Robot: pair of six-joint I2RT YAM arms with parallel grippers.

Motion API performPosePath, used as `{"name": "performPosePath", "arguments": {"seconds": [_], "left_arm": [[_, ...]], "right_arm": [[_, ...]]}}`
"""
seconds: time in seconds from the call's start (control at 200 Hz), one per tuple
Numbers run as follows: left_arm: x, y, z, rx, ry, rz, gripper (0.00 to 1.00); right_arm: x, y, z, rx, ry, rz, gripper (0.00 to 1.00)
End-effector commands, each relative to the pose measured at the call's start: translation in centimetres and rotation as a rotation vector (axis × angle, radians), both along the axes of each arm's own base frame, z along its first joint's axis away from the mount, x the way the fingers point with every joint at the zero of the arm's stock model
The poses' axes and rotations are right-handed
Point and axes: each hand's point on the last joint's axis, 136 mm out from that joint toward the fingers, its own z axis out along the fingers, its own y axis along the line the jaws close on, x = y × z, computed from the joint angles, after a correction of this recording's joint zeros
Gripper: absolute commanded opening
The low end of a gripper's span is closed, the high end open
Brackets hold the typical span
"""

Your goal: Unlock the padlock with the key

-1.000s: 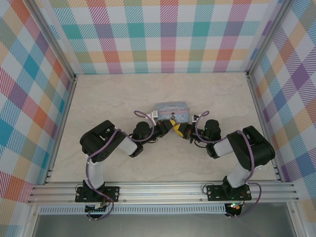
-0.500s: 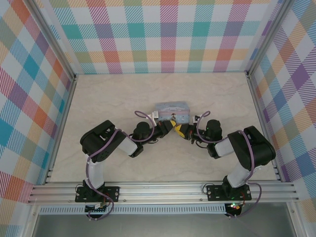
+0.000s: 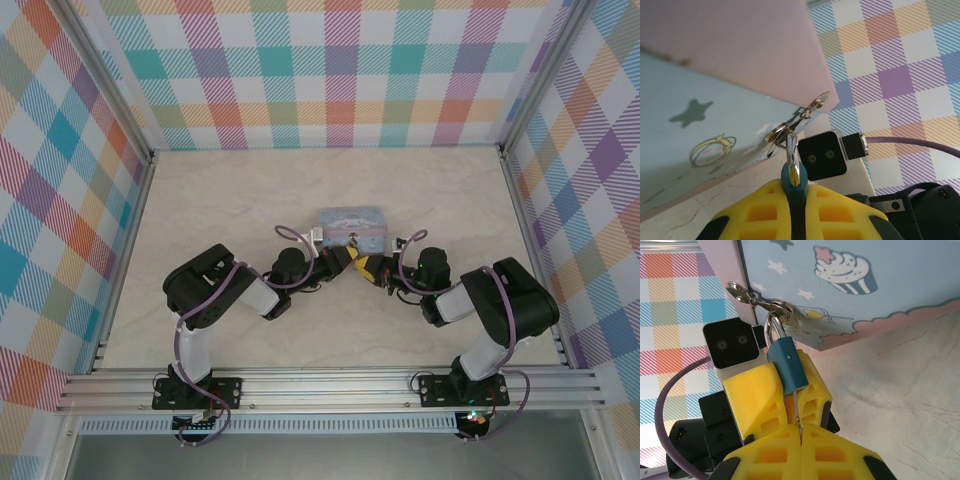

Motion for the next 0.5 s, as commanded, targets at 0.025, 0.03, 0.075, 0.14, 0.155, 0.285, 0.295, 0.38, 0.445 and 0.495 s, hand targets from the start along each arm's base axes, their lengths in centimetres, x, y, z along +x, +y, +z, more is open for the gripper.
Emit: {"name": "performPosePath", "arguments": {"seconds": [0.025,0.03,0.075,0.14,0.155,0.285,0.295,0.38,0.445,0.495], "left_arm": [[-1.6,-1.3,1.6,-0.032,-0.052,-0.068,0.0],[-1.6,-1.3,1.6,-0.032,-0.052,-0.068,0.0],[-1.6,-1.3,1.6,-0.031,-0.051,-0.067,0.0],[-1.5,-1.3,1.5,-0.032,-0.049,-0.064,0.0],[-1.5,-1.3,1.5,-0.032,-0.049,-0.063,0.0],[-1.4,-1.3,1.4,-0.031,-0.046,-0.059,0.0],[-1.4,-1.4,1.4,-0.031,-0.046,-0.06,0.0],[-1.3,-1.3,1.4,-0.031,-0.045,-0.056,0.0],[-1.3,-1.4,1.5,-0.033,-0.046,-0.058,0.0],[-1.4,-1.4,1.5,-0.033,-0.046,-0.061,0.0]], "right_arm": [[0.2,-0.3,0.5,0.005,-0.035,-0.037,0.04],[0.2,-0.3,0.5,0.005,-0.035,-0.037,0.04],[0.0,-0.3,0.4,0.004,-0.032,-0.034,0.04],[-0.2,-0.4,0.3,0.004,-0.03,-0.036,0.04],[-0.2,-0.4,0.3,0.004,-0.03,-0.036,0.04],[-0.7,-0.4,0.1,0.001,-0.024,-0.032,0.04],[-0.7,-0.4,0.1,0.0,-0.022,-0.033,0.04],[-0.8,-0.4,-0.2,-0.004,-0.018,-0.032,0.04],[-1.0,-0.4,-0.3,-0.004,-0.013,-0.032,0.04],[-1.0,-0.3,-0.4,-0.003,-0.012,-0.032,0.04]]}}
